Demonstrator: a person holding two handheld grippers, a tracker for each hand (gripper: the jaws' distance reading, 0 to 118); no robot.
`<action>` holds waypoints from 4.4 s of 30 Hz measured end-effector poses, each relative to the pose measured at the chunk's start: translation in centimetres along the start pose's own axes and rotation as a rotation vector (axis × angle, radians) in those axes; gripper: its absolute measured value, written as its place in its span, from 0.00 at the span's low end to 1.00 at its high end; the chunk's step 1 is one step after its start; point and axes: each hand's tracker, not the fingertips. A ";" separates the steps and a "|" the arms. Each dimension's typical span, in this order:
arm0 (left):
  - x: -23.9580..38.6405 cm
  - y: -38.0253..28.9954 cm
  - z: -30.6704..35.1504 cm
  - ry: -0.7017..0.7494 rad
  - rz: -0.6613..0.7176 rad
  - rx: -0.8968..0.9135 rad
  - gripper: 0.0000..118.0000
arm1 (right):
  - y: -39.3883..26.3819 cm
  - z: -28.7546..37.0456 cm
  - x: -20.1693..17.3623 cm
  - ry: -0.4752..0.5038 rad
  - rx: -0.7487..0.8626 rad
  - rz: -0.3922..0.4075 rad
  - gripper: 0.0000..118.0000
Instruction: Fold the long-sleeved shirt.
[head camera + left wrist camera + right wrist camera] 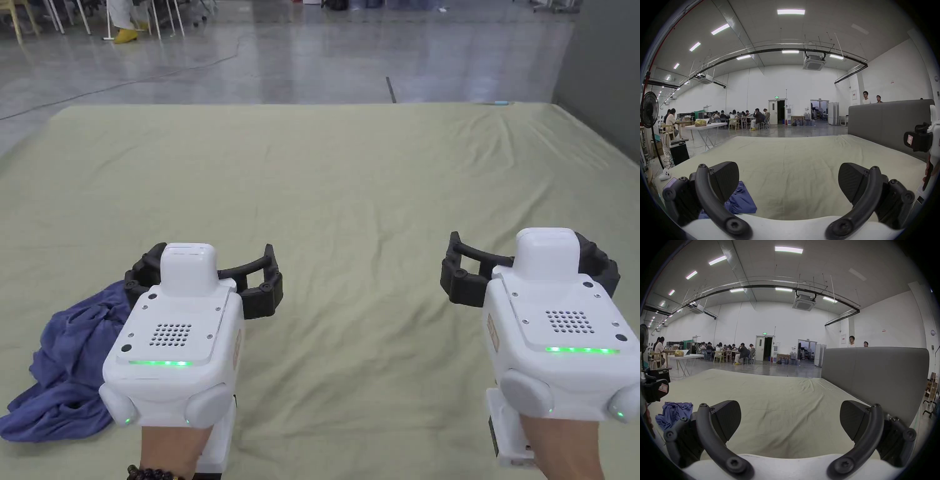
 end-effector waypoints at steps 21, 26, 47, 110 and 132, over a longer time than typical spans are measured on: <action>0.0 -0.1 0.4 -0.004 0.013 -0.007 1.00 | -0.2 0.2 0.2 0.014 -0.026 -0.039 1.00; 0.2 0.3 0.8 -0.001 0.010 -0.002 1.00 | -0.1 0.4 0.4 0.016 -0.033 -0.056 1.00; -0.1 -0.3 0.5 -0.006 0.009 -0.004 1.00 | -0.1 0.7 0.4 0.013 -0.031 -0.051 1.00; -1.2 -0.4 0.2 0.018 0.034 -0.023 0.00 | -0.3 -0.2 -0.4 -0.034 -0.092 -0.008 0.02; -17.3 1.4 9.4 0.434 0.076 -0.200 0.13 | 3.1 1.2 -26.6 0.626 -0.027 -0.017 0.02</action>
